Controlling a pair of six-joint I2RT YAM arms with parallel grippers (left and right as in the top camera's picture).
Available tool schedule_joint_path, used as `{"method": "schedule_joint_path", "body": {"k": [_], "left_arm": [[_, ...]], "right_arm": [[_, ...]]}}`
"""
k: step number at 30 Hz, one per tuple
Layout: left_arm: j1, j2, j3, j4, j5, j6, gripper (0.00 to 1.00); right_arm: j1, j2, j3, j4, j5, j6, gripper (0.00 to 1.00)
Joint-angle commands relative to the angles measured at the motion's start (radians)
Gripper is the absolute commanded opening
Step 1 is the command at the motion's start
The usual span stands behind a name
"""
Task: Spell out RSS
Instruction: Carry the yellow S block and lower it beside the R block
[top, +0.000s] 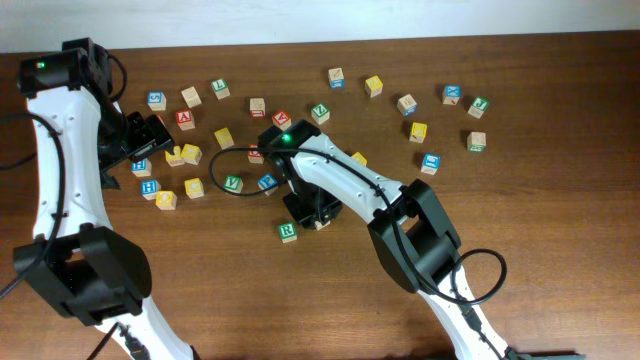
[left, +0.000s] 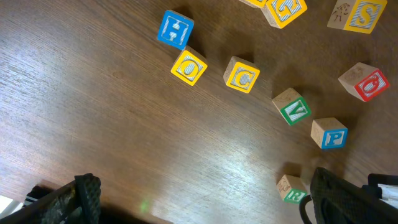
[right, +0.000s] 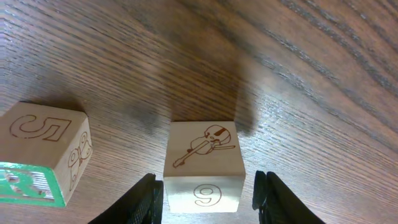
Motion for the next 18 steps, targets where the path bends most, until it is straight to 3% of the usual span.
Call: {"method": "schedule_joint_path", "body": {"k": [1,4,6,10,18], "left_arm": [[0.002,-0.007,0.006,-0.001,0.000,-0.003,0.99],[0.002,-0.007,0.006,-0.001,0.000,-0.003,0.99],[0.002,-0.007,0.006,-0.001,0.000,-0.003,0.99],[0.002,-0.007,0.006,-0.001,0.000,-0.003,0.99],[0.002,-0.007,0.006,-0.001,0.000,-0.003,0.99]], "right_arm": [[0.006,-0.010,-0.009,0.006,-0.051,0.008,0.37],[0.006,-0.010,-0.011,0.008,-0.051,0.008,0.37],[0.005,-0.010,-0.011,0.008,-0.051,0.008,0.28],[-0.049,-0.010,-0.011,0.009,-0.092,-0.006,0.26],[-0.238,-0.002,-0.011,0.053,-0.644,-0.340,0.26]]}}
